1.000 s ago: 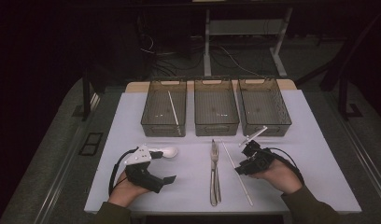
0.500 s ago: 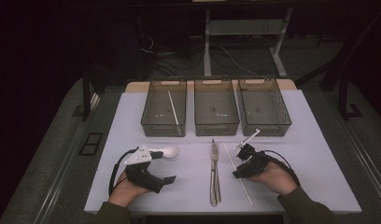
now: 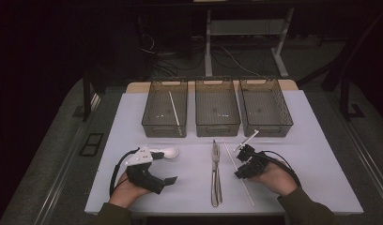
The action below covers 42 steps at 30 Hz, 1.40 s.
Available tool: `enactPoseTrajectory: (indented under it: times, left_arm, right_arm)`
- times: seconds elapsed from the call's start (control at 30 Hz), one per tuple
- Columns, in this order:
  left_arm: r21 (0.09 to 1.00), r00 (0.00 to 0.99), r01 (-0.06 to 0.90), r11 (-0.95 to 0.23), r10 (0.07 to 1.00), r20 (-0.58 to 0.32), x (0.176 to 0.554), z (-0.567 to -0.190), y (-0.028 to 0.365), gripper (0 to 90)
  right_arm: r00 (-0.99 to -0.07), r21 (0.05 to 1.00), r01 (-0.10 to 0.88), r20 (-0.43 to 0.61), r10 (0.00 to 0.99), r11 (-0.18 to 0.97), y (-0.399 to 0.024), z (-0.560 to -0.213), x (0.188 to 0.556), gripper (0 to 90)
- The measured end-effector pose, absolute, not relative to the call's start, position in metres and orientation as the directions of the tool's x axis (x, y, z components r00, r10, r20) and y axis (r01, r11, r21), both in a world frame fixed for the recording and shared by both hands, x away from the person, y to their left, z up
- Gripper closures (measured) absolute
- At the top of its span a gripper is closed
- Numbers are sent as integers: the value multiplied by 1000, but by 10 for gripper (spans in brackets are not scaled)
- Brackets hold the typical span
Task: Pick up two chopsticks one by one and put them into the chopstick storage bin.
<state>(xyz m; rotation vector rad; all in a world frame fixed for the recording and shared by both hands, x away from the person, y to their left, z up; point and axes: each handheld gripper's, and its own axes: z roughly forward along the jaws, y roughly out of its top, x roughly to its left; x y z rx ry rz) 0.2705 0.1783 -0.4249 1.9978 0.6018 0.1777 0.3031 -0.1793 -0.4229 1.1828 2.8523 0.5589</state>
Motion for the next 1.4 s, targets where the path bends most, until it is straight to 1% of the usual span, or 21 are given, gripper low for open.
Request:
enactPoseTrajectory:
  times: [0.33,0.73,0.97,1.03,1.4]
  left_arm:
    - [863,866,337,-377,484,-127,271,-425,179,0]
    - [863,866,337,-376,484,-127,271,-425,178,0]
    - [863,866,337,-377,484,-127,271,-425,178,0]
    - [863,866,338,-375,484,-128,271,-425,179,0]
    - [863,866,338,-376,483,-129,270,-425,178,0]
  right_arm:
    - [-706,295,694,103,701,656,-186,-422,306,747]
    - [-684,274,717,98,723,641,-192,-421,311,778]
    - [-668,266,728,66,741,632,-195,-421,314,804]
    - [-662,264,730,45,748,630,-196,-421,314,833]
    - [-680,267,714,44,732,647,-196,-421,315,841]
